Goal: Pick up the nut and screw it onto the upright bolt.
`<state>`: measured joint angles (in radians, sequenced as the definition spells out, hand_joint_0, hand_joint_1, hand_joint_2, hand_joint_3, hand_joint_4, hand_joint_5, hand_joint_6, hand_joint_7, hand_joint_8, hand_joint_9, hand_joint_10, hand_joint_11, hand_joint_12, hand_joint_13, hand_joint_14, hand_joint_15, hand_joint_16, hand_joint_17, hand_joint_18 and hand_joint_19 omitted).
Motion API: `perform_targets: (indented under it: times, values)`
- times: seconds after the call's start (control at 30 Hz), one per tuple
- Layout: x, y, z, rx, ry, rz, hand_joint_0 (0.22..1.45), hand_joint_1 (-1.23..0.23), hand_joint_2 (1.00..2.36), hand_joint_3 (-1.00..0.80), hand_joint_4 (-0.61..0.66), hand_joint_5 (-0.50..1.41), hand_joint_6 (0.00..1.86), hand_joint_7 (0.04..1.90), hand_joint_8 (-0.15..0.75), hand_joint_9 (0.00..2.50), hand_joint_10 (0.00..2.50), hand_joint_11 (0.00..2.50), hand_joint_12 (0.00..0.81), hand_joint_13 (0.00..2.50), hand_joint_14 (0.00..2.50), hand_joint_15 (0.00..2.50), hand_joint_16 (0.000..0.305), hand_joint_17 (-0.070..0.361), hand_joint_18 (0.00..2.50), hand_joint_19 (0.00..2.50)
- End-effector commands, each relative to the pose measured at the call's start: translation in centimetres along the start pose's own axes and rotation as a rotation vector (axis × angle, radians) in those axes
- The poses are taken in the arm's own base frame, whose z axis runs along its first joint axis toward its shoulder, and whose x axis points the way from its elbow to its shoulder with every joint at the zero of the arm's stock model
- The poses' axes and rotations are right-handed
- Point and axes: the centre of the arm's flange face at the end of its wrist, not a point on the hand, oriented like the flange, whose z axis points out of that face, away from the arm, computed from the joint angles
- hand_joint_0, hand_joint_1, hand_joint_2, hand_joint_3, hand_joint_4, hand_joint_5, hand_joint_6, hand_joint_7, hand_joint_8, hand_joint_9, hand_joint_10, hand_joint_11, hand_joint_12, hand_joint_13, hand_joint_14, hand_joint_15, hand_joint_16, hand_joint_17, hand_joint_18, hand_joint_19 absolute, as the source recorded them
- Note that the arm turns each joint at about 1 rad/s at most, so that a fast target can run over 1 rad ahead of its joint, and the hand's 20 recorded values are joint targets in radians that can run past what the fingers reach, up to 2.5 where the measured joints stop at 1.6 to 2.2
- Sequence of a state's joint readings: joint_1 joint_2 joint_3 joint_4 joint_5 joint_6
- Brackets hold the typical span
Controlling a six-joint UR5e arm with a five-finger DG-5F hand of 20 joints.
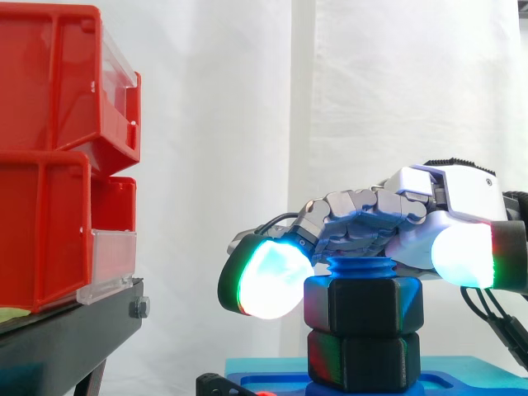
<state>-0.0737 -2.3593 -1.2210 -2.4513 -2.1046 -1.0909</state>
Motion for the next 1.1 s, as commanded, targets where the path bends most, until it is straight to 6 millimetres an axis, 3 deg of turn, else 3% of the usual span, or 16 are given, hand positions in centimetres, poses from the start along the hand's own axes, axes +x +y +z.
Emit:
perform_targets:
  times: [0.0, 0.53, 1.07]
  values:
    - [0.06, 0.01, -0.05, 0.002, 0.005, 0.002, 0.47, -0.39, 1.00, -0.50, 0.11, -0.24, 0.50, 0.66, 0.198, 0.10, 0.00, 0.00, 0.354, 0.00, 0.00, 0.00, 0.048, 0.109, 0.00, 0.00]
    - [0.54, 0.12, -0.37, 0.019, 0.039, 0.025, 0.47, -0.40, 1.00, -0.50, 0.12, -0.23, 0.50, 0.62, 0.203, 0.11, 0.00, 0.00, 0.356, 0.00, 0.00, 0.00, 0.048, 0.108, 0.00, 0.00]
    - [0.44, -0.21, -0.67, 0.036, 0.040, 0.025, 0.47, -0.40, 1.00, -0.50, 0.14, -0.23, 0.50, 0.70, 0.201, 0.10, 0.00, 0.00, 0.354, 0.00, 0.00, 0.00, 0.048, 0.107, 0.00, 0.00]
